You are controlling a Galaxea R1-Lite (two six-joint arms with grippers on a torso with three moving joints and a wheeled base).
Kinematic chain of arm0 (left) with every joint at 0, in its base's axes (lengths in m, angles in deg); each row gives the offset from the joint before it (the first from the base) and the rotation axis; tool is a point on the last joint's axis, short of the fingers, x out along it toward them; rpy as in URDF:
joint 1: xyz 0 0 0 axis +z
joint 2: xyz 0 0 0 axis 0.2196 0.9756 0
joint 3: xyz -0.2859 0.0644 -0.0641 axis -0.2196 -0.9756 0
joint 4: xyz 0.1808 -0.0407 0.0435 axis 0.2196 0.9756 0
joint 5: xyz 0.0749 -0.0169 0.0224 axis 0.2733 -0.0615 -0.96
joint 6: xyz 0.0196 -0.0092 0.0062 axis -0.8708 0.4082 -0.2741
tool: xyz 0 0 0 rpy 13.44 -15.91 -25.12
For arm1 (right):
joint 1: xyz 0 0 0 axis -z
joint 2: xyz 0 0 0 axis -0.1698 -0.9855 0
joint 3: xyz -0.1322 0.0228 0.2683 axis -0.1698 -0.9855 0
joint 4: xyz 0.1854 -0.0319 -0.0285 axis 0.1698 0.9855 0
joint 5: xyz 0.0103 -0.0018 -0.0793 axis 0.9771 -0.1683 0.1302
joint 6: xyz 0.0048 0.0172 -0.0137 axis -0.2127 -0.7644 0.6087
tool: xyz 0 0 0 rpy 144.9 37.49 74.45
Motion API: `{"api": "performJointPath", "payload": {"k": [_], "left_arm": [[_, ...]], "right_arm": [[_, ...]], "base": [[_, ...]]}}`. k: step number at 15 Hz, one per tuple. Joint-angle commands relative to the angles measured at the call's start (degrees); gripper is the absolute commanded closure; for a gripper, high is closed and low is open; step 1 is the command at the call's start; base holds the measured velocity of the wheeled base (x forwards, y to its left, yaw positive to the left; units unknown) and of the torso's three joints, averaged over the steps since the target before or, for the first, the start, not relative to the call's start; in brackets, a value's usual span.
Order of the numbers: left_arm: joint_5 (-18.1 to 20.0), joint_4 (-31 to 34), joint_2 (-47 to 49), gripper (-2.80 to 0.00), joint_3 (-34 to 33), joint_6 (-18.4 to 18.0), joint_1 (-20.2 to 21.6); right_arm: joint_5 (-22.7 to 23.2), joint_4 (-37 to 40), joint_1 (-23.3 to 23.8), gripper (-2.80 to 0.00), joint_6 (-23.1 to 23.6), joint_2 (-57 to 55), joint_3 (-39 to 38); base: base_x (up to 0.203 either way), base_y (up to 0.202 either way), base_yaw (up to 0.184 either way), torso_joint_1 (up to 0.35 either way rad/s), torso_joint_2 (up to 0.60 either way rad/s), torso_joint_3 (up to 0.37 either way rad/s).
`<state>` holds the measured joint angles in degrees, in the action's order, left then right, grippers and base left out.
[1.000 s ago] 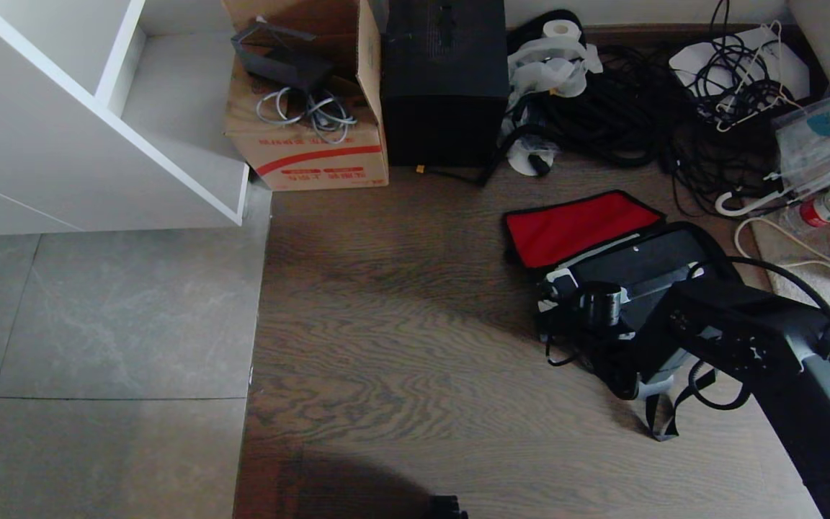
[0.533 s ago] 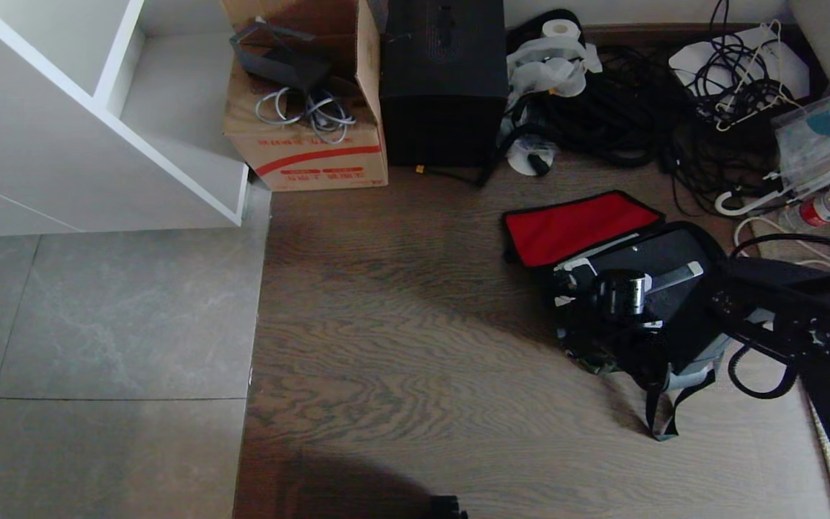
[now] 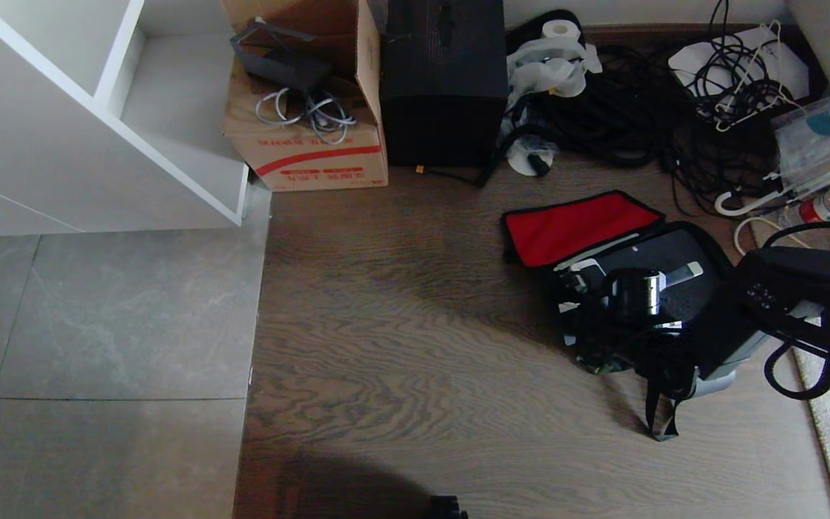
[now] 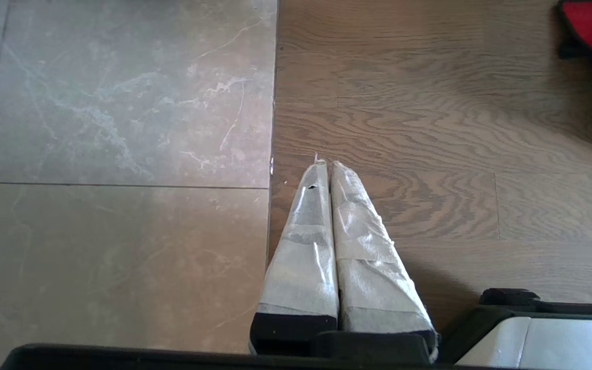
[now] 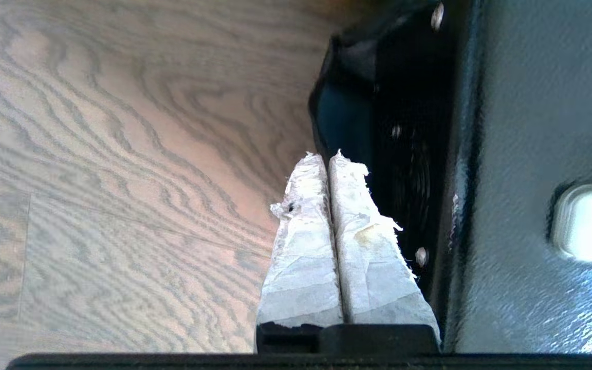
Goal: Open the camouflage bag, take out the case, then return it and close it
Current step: Close the top of the storage box
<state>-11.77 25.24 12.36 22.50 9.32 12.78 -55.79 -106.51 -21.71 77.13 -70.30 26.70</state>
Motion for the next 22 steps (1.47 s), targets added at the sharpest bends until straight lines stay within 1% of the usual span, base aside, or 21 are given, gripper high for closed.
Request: {"api": "performJointPath", "payload": {"k": [1, 2, 5, 7, 9, 12, 15, 19, 22], "left_arm": [[-0.01, -0.03, -0.11, 0.00, -0.62, 0.04, -0.01], [-0.01, -0.03, -0.11, 0.00, -0.62, 0.04, -0.01], [-0.01, -0.03, -0.11, 0.00, -0.62, 0.04, -0.01], [-0.01, -0.03, -0.11, 0.00, -0.53, 0.01, -0.01], [-0.01, -0.03, -0.11, 0.00, -0.62, 0.03, -0.01], [-0.01, -0.03, -0.20, 0.00, -0.62, -0.03, -0.01], [-0.01, -0.03, -0.20, 0.00, -0.62, 0.04, -0.01], [-0.01, -0.03, -0.20, 0.00, -0.62, 0.03, -0.01], [-0.01, -0.03, -0.20, 0.00, -0.62, 0.04, -0.01]], "right_arm": [[0.65, -0.60, -0.35, -0.25, 0.59, -2.20, 0.58], [0.64, -0.41, -0.58, -2.80, 1.32, -3.03, 0.91], [0.37, -1.48, -1.82, -2.80, 2.60, -6.43, 2.23], [0.16, -2.33, -1.79, -2.80, 5.60, -8.21, 3.97], [0.06, -2.76, -1.72, -2.80, 6.91, -9.86, 6.27], [-0.41, -4.02, -0.72, -2.80, 10.03, -12.24, 7.51], [-0.56, -3.98, 0.78, -2.80, 11.75, -13.75, 9.33], [-0.56, -4.13, 1.43, -2.80, 12.13, -15.04, 10.44], [-0.67, -4.12, 1.48, -2.80, 11.31, -15.68, 10.84]], "base": [[0.000, 0.000, 0.000, 0.000, 0.00, 0.000], [0.000, 0.000, 0.000, 0.000, 0.00, 0.000], [0.000, 0.000, 0.000, 0.000, 0.00, 0.000], [0.000, 0.000, 0.000, 0.000, 0.00, 0.000], [0.000, 0.000, 0.000, 0.000, 0.00, 0.000], [0.000, 0.000, 0.000, 0.000, 0.00, 0.000], [0.000, 0.000, 0.000, 0.000, 0.00, 0.000], [0.000, 0.000, 0.000, 0.000, 0.00, 0.000], [0.000, 0.000, 0.000, 0.000, 0.00, 0.000]]}}
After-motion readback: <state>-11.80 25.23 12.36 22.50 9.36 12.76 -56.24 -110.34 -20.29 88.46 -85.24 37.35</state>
